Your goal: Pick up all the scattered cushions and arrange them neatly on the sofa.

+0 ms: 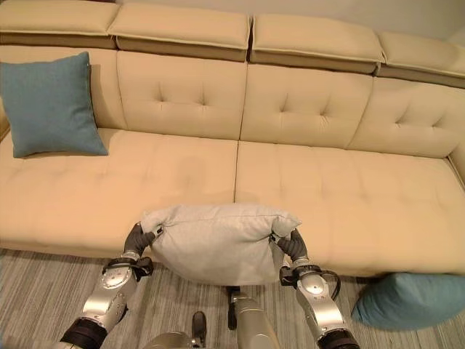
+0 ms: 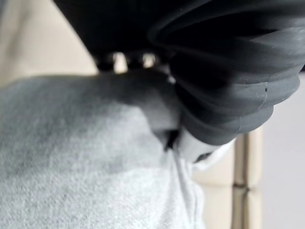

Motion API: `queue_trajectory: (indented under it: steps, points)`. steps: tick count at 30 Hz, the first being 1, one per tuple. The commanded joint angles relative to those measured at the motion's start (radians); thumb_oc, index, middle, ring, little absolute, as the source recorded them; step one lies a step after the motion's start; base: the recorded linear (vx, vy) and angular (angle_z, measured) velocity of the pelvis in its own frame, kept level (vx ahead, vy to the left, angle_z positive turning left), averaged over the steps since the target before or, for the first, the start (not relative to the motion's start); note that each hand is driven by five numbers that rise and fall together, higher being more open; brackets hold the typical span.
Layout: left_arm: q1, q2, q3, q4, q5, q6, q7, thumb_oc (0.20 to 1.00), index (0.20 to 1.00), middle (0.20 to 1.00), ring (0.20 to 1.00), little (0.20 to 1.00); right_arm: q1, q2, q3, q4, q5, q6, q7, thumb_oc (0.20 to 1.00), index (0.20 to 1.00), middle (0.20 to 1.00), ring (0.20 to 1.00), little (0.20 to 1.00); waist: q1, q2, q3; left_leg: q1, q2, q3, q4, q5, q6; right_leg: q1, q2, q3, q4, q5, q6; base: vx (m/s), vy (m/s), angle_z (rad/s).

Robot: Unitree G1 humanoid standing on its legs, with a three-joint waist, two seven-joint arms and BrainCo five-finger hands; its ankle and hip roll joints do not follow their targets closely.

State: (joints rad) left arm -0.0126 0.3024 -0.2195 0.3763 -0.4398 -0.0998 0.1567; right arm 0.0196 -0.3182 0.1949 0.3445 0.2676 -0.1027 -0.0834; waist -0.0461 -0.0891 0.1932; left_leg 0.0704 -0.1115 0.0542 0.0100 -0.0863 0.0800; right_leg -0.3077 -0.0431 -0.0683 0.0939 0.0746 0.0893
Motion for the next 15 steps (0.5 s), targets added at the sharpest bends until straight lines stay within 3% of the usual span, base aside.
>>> queue_trajectory:
  steps: [1,2,4,7,9,10,13,15]
  points:
    - [-0.027,-0.01,-0.028,-0.095,0.007,-0.072,-0.052,0.2,0.2,0.2,0.2,0.2,-0.046,-0.012,-0.069,-0.087,0.012,-0.086,0.02,0.2,0.2,0.2,0.2,0.2,-0.01,0.018,-0.082,-0.055,0.043,-0.03,0.223,0.021,-0.126,0.151,0.037,0.011,-0.077,0.012,0.023,0.29,-0.097,0.22]
    - [-0.027,-0.01,-0.028,-0.095,0.007,-0.072,-0.052,0.2,0.2,0.2,0.2,0.2,-0.046,-0.013,-0.069,-0.087,0.012,-0.086,0.02,0.2,0.2,0.2,0.2,0.2,-0.012,0.019,-0.082,-0.058,0.044,-0.032,0.229,0.018,-0.126,0.152,0.038,0.009,-0.079,0.012,0.023,0.12,-0.075,0.58]
    - [-0.042,-0.013,-0.044,-0.086,0.004,-0.068,-0.061,0.2,0.2,0.2,0.2,0.2,-0.036,-0.02,-0.078,-0.097,0.024,-0.09,0.011,0.2,0.2,0.2,0.2,0.2,-0.018,0.006,-0.069,-0.145,0.089,0.003,0.402,0.074,-0.158,0.193,0.031,0.011,-0.086,0.0,-0.004,0.09,-0.109,0.82]
    - [-0.052,-0.024,-0.048,-0.079,-0.004,-0.062,-0.053,0.2,0.2,0.2,0.2,0.2,-0.036,-0.034,-0.075,-0.099,0.013,-0.084,-0.002,0.2,0.2,0.2,0.2,0.2,-0.008,-0.003,-0.057,-0.218,0.107,0.009,0.485,0.073,-0.143,0.236,0.031,-0.001,-0.101,-0.025,-0.026,0.13,-0.097,0.17]
    - [-0.067,-0.026,-0.048,-0.066,0.0,-0.06,-0.041,0.2,0.2,0.2,0.2,0.2,-0.034,-0.026,-0.08,-0.093,0.026,-0.083,-0.005,0.2,0.2,0.2,0.2,0.2,-0.003,-0.002,-0.066,-0.233,0.125,-0.007,0.285,0.038,-0.124,0.257,0.028,0.005,-0.117,-0.043,-0.012,0.19,0.012,0.04]
    - [-0.067,-0.026,-0.048,-0.066,0.0,-0.06,-0.041,0.2,0.2,0.2,0.2,0.2,-0.034,-0.027,-0.08,-0.093,0.026,-0.083,-0.005,0.2,0.2,0.2,0.2,0.2,-0.002,-0.004,-0.063,-0.224,0.123,-0.006,0.276,0.041,-0.124,0.262,0.026,0.006,-0.119,-0.044,-0.012,0.14,0.051,0.16]
    - [-0.062,-0.026,-0.046,-0.079,0.006,-0.063,-0.031,0.2,0.2,0.2,0.2,0.2,-0.038,-0.027,-0.073,-0.076,0.006,-0.085,-0.016,0.2,0.2,0.2,0.2,0.2,0.02,0.027,-0.067,-0.236,0.119,-0.096,0.062,0.158,-0.144,0.284,0.052,0.036,-0.12,-0.066,-0.007,0.2,0.107,-0.17]
    - [-0.056,-0.027,-0.041,-0.083,0.002,-0.063,-0.035,0.2,0.2,0.2,0.2,0.2,-0.04,-0.027,-0.072,-0.076,0.004,-0.078,-0.001,0.2,0.2,0.2,0.2,0.2,0.018,0.031,-0.072,-0.213,0.114,-0.094,0.047,0.144,-0.143,0.286,0.045,0.044,-0.108,-0.08,-0.007,0.15,0.159,-0.47]
